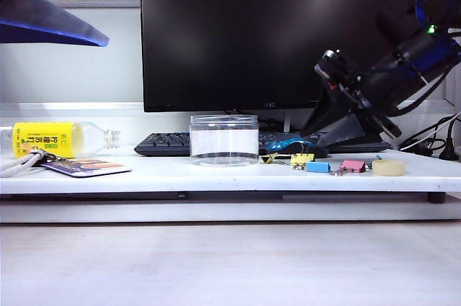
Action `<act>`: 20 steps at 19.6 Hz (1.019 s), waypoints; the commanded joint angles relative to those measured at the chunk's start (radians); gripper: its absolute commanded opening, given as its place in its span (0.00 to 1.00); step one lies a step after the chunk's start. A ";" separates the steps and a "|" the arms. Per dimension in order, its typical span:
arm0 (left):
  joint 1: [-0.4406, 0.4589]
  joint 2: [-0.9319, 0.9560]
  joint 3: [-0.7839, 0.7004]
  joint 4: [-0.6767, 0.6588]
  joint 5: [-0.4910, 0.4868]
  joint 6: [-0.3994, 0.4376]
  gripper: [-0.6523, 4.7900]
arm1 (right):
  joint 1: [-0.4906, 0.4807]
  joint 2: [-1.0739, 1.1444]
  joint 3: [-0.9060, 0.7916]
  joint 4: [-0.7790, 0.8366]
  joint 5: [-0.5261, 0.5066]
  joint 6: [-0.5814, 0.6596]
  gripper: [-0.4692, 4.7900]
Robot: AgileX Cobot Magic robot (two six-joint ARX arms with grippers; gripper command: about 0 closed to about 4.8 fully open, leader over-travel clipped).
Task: Pick up the clips with the largest number of clips of the same color on the table and place them in a round transparent plastic box.
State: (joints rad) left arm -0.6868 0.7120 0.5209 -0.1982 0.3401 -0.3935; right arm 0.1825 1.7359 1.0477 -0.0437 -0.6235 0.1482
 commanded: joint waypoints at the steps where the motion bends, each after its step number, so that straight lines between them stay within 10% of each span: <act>1: -0.001 -0.001 0.005 0.011 0.004 0.002 0.75 | 0.001 0.005 0.006 0.029 -0.006 0.001 0.41; 20: -0.001 0.000 0.004 -0.003 -0.016 0.024 0.75 | 0.037 0.050 0.006 0.098 -0.007 0.008 0.08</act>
State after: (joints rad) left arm -0.6868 0.7132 0.5209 -0.2062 0.3279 -0.3744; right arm 0.2199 1.7874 1.0515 0.0425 -0.6300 0.1577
